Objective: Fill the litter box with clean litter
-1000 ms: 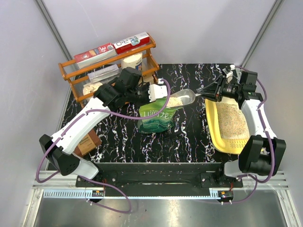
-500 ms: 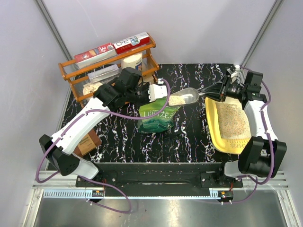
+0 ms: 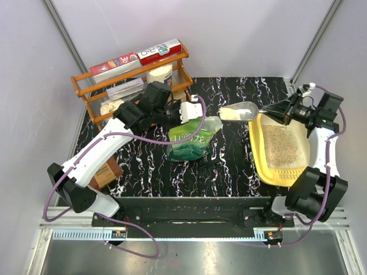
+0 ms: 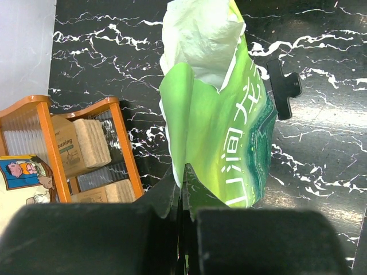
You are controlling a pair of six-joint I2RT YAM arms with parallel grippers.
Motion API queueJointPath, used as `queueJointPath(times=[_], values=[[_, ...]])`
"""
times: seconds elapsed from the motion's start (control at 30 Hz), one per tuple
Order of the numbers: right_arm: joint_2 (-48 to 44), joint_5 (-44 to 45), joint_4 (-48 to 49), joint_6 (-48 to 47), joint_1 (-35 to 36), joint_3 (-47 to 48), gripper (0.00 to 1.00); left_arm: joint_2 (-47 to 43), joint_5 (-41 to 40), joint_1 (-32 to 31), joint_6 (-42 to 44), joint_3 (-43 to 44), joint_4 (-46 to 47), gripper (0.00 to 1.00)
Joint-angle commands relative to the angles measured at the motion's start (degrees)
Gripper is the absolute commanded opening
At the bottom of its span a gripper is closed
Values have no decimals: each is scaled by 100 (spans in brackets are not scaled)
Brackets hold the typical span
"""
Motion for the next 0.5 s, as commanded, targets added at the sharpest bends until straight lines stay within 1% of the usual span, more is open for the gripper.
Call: queueJointPath(times=[0.0,0.17,0.2,0.3,0.33,0.43,0.47], values=[[-261,-511,269,109,-755,-72,0,-164,256,28,-110,482,747,0],[-427,-678,277,127,-1574,-257,0,-32,467,11,-172,658,703,0],[-471,-740,269,127,-1845,-283,0,-6,494,2,-172,675,703,0],[-524,-837,269,100,-2242,-362,0,73,582,-16,-181,746,703,0],[-524,-846,269,74,-2479,-380,0,82,617,-24,-199,772,703,0],[-516,-776,260,-93,-2840,-433,0,153,705,-33,-251,833,703,0],[-507,-732,260,-154,-3068,-450,0,170,757,-42,-251,851,703,0]])
